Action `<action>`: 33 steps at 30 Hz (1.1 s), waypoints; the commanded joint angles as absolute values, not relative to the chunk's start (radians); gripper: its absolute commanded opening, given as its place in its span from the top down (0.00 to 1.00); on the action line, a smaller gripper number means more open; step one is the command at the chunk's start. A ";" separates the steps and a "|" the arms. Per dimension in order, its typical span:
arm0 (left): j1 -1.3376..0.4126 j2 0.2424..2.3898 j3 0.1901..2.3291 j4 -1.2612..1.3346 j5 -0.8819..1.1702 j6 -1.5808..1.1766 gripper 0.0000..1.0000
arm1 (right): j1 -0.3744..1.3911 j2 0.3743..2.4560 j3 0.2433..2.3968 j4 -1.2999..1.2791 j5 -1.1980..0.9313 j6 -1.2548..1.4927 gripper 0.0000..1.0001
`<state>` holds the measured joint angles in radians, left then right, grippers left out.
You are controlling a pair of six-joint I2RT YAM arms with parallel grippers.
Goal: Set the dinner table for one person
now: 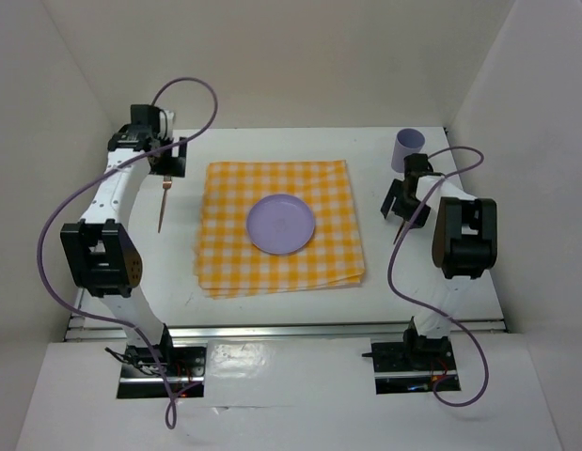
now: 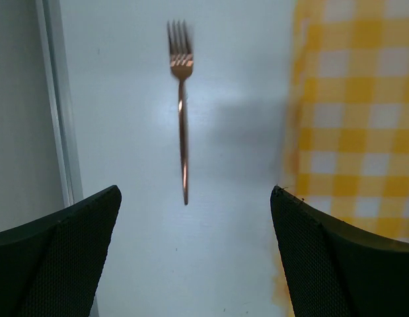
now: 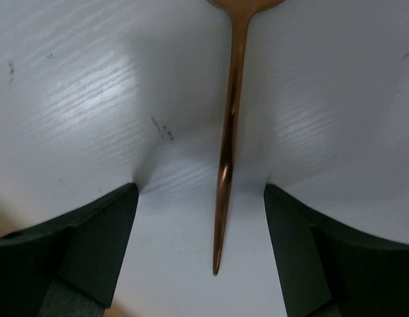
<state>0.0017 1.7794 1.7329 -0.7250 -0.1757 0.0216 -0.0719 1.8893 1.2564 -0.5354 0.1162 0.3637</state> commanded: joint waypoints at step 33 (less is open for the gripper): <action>0.227 1.692 1.399 -0.692 -0.077 -0.008 0.01 | 0.046 1.622 1.097 -0.416 0.245 0.321 1.00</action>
